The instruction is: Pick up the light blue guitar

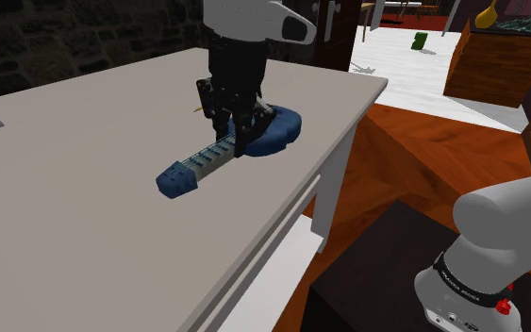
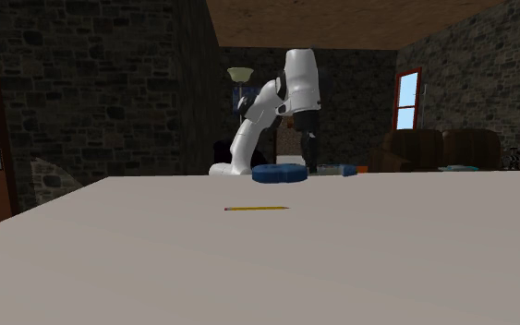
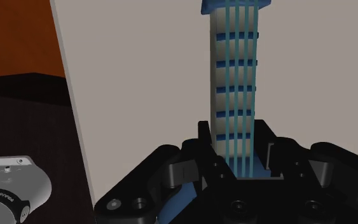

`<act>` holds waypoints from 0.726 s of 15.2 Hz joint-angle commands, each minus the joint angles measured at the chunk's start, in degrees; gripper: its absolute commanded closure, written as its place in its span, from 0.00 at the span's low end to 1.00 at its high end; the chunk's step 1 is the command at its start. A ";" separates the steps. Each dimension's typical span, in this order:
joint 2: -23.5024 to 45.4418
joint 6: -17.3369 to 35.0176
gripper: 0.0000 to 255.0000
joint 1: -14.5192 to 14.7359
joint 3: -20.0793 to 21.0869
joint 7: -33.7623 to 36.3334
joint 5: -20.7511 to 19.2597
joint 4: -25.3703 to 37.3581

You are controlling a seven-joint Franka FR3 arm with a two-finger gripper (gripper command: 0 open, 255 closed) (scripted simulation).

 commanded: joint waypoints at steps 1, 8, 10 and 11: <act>0.53 -1.23 1.00 -0.43 -0.09 0.37 -0.51 1.75; 2.52 -5.92 1.00 -1.85 -0.18 1.91 -2.21 8.25; 3.23 -7.26 1.00 -2.36 -0.01 2.42 -2.73 10.26; 3.61 -7.93 1.00 -2.64 0.12 2.68 -3.00 11.29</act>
